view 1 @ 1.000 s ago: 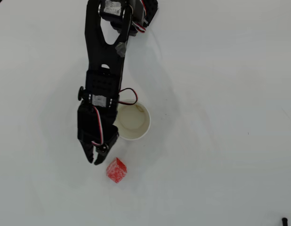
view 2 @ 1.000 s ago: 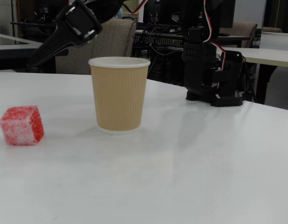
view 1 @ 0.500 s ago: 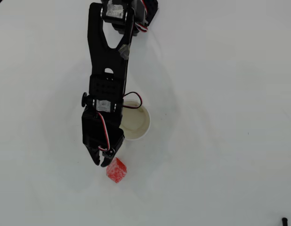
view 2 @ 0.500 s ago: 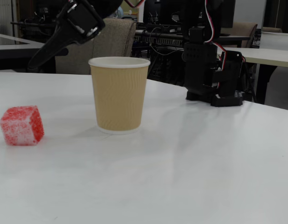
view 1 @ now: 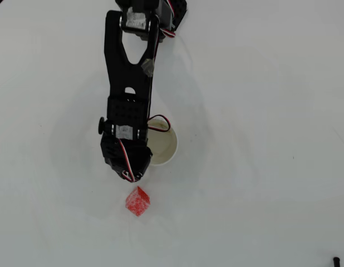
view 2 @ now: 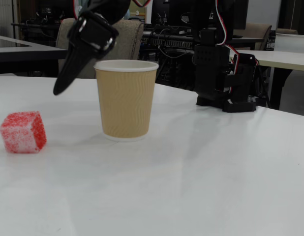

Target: Grasp a red cube and put it in the cup.

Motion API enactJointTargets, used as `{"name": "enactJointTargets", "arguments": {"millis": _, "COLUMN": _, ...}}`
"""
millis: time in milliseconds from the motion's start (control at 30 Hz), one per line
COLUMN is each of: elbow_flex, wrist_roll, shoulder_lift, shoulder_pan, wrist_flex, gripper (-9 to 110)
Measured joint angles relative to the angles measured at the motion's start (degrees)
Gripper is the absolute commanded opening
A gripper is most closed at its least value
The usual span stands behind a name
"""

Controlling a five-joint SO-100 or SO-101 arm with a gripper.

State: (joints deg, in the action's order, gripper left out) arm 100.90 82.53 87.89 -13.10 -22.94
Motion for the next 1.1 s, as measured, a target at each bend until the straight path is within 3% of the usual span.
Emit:
{"name": "enactJointTargets", "arguments": {"millis": 800, "elbow_flex": -8.70, "wrist_roll": 0.00, "shoulder_lift": -3.87, "shoulder_pan": 3.52, "wrist_flex": -3.16, "gripper": 1}}
{"name": "enactJointTargets", "arguments": {"millis": 1100, "elbow_flex": -13.01, "wrist_roll": 0.00, "shoulder_lift": -5.98, "shoulder_pan": 4.31, "wrist_flex": -9.58, "gripper": 1}}
